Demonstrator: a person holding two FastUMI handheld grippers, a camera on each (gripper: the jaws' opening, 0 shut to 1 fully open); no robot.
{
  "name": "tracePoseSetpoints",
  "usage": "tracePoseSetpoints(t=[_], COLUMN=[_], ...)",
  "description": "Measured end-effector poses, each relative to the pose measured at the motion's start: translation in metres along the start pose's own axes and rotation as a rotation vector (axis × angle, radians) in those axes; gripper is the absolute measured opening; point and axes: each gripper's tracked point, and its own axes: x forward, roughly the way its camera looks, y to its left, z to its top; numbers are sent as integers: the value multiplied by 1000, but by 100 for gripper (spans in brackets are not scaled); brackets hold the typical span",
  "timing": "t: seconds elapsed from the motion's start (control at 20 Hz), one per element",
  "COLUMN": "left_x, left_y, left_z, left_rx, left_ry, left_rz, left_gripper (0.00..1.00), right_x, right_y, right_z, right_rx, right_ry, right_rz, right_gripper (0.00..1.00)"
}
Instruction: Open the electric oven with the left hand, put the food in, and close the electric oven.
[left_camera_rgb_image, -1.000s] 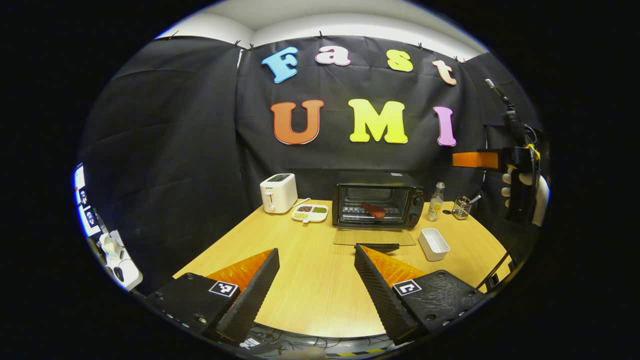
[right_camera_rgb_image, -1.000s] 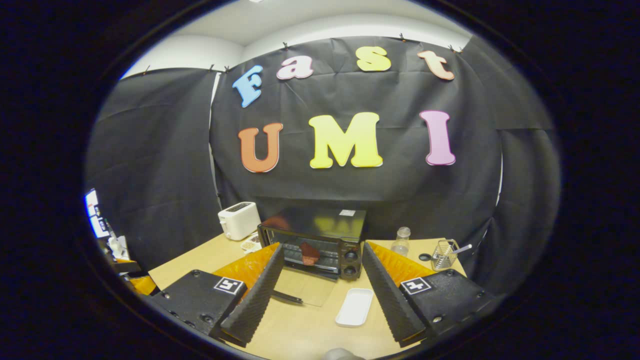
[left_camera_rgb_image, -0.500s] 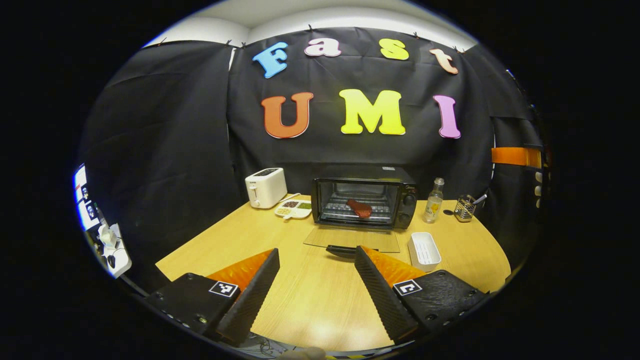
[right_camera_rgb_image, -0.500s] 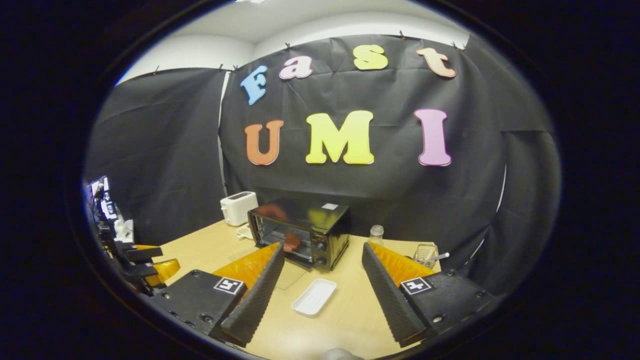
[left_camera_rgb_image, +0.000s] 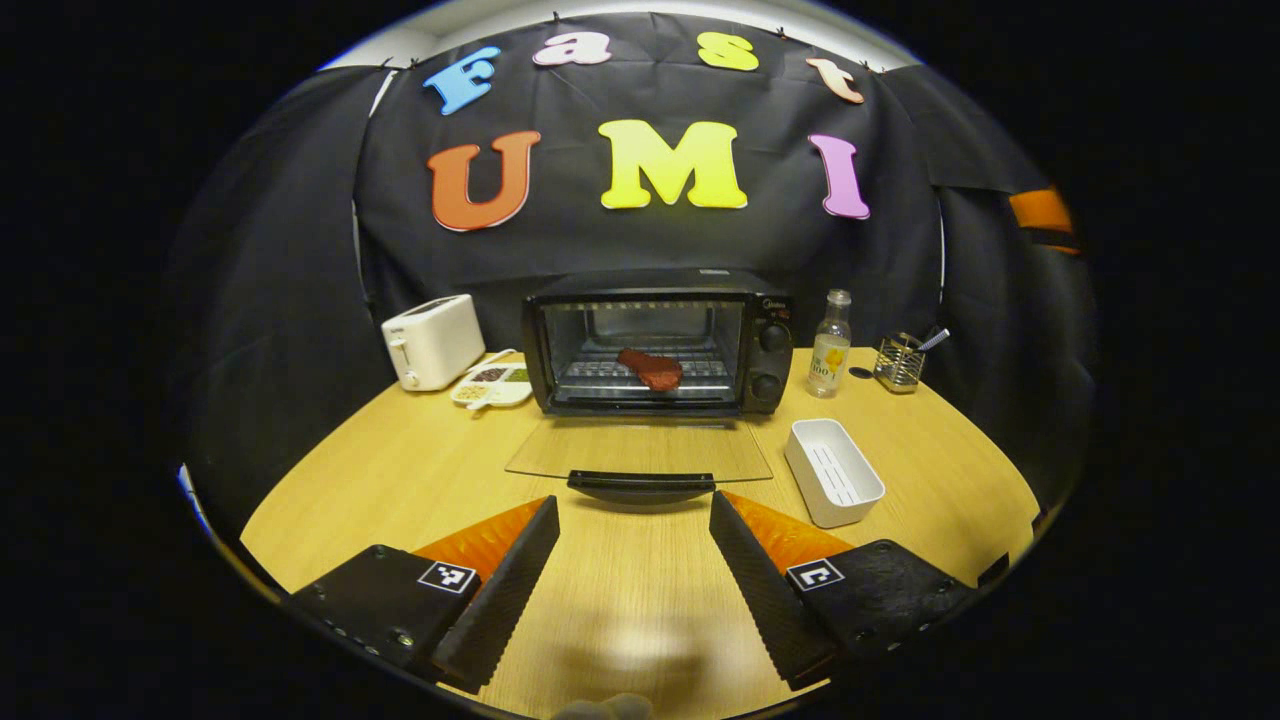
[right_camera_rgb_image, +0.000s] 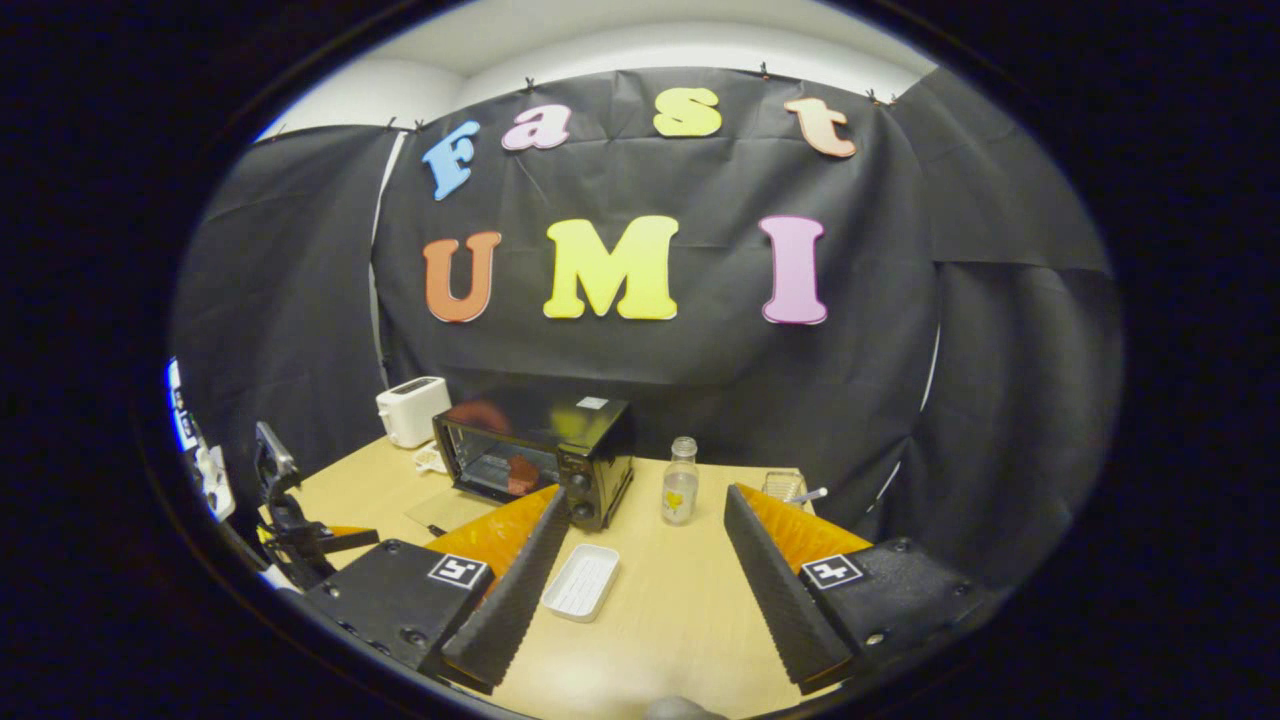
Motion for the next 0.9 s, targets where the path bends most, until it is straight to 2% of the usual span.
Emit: tracePoseSetpoints(t=[0.15, 0.4, 0.7, 0.9], left_x=[33, 70, 97, 102], left_y=[-4, 1, 8, 10], left_z=[-25, -44, -52, -53], left_rx=[-1, 16, 21, 30], left_ry=[57, 104, 126, 141], left_rz=[-55, -88, -90, -92], left_gripper=[97, 97, 97, 97], right_x=[-13, -32, -38, -32], right_y=[1, 6, 14, 21], right_z=[4, 3, -1, -2], right_rx=[15, 20, 11, 16], right_ry=[6, 30, 60, 67], right_rz=[-83, -175, -217, -213], right_gripper=[99, 99, 99, 99])
